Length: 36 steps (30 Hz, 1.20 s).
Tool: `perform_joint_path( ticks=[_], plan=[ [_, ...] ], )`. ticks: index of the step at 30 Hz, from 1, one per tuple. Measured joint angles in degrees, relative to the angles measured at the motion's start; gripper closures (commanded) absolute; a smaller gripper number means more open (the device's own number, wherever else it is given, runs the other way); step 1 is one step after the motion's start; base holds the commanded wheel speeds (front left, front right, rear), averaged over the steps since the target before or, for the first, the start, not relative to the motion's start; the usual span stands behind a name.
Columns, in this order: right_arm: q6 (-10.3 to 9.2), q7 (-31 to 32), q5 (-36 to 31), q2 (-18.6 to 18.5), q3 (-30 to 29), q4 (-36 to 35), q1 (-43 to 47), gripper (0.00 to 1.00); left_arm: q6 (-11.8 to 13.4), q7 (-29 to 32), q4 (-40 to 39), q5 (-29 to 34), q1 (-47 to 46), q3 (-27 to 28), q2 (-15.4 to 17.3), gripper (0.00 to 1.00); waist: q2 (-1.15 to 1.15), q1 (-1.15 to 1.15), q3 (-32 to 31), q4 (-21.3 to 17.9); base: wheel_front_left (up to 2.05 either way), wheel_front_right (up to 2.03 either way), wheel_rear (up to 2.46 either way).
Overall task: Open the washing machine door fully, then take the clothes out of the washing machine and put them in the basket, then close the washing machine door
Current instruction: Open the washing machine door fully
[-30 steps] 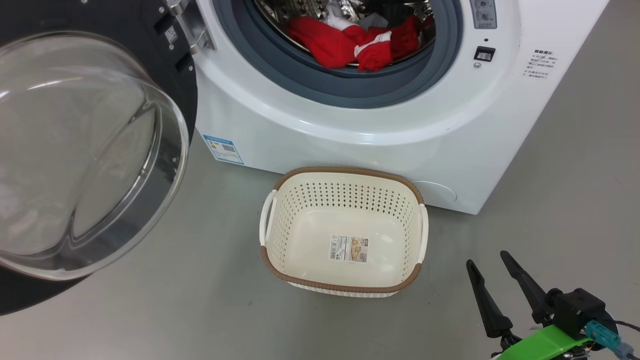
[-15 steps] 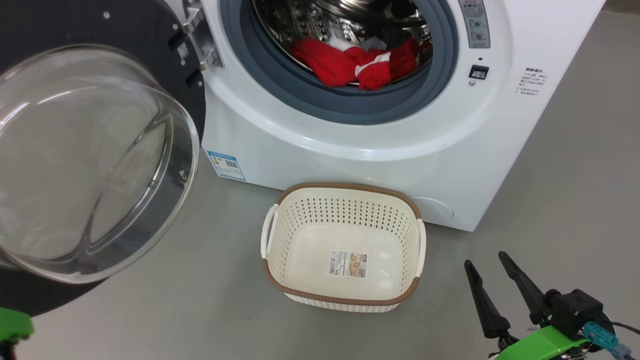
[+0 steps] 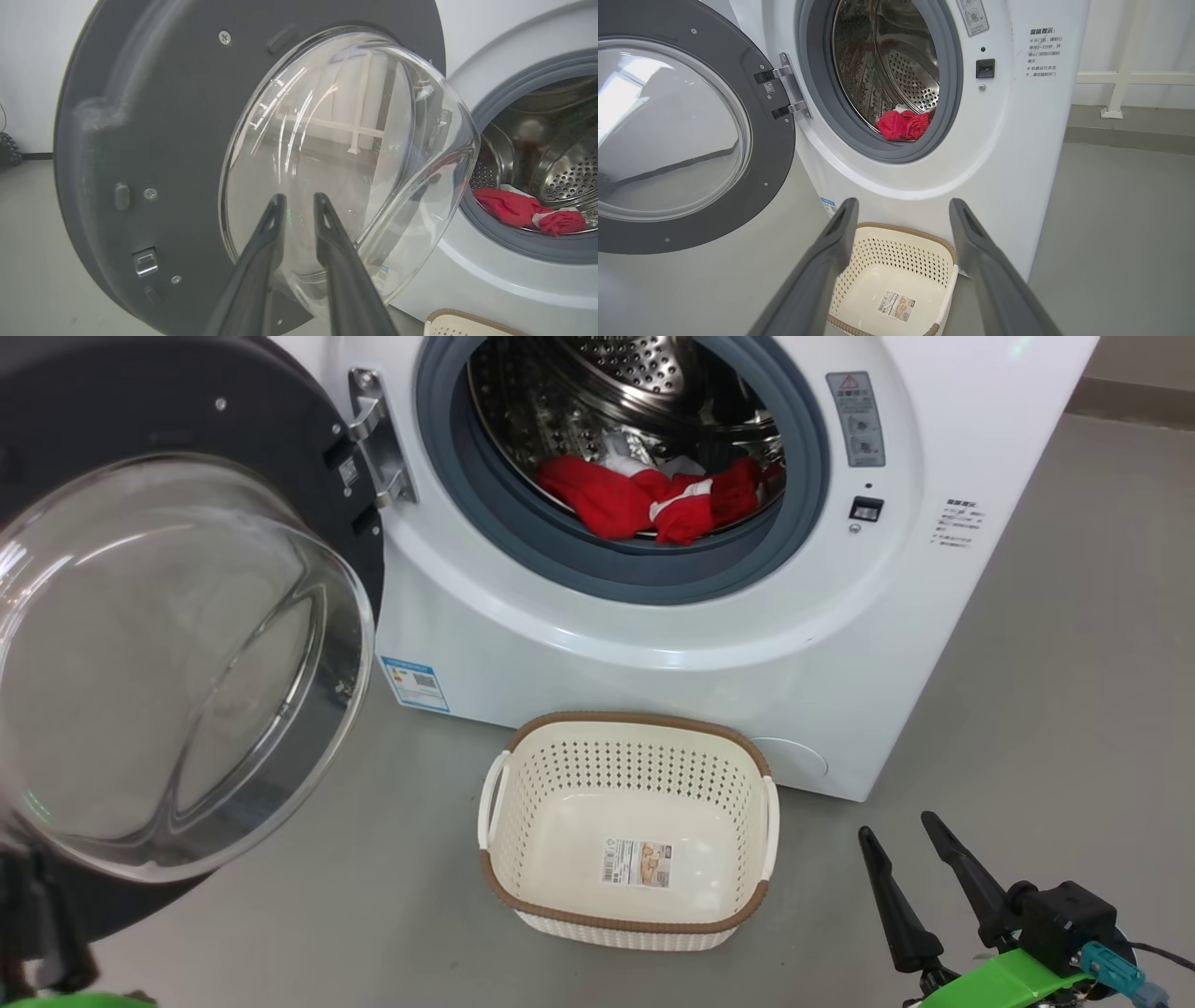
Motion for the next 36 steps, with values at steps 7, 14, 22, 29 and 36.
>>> perform_joint_path(
  ticks=[7, 14, 22, 29, 36],
  plan=[
    [0.00, 0.0, 0.0, 0.2, -0.7, -0.1, 1.2, 0.00, 0.0, 0.0, -2.6, -3.9, 5.3, -6.7, -0.2, 0.12, 0.00, 0.00, -0.8, -1.8, 0.00, 0.00, 0.00],
    [0.01, 0.0, 0.0, 0.5, -1.0, -0.5, 1.3, 0.00, 0.0, 0.0, -4.3, -5.0, 6.7, -10.8, -0.2, 0.00, 0.00, 0.00, -1.0, -3.9, 0.00, 0.00, 0.00],
    [0.00, 0.0, 0.0, 0.7, -2.2, -0.9, 1.3, 0.00, 0.0, 0.0, -5.5, -5.9, 8.0, -15.9, 0.2, 0.00, 0.00, 0.00, -0.9, -7.6, 0.00, 0.00, 0.00],
    [0.01, 0.0, 0.0, 0.8, -2.8, -1.0, 1.3, 0.00, 0.0, 0.0, -6.4, -8.5, 8.7, -21.0, 2.4, 0.00, 0.00, 0.00, -0.6, -11.1, 0.00, 0.00, 0.00],
    [0.01, 0.0, 0.0, 0.8, -3.1, -1.2, 1.4, 0.00, 0.0, 0.0, -6.5, -9.2, 8.8, -22.9, 3.3, 0.00, 0.00, 0.00, -0.5, -14.1, 0.00, 0.00, 0.00]
  ],
)
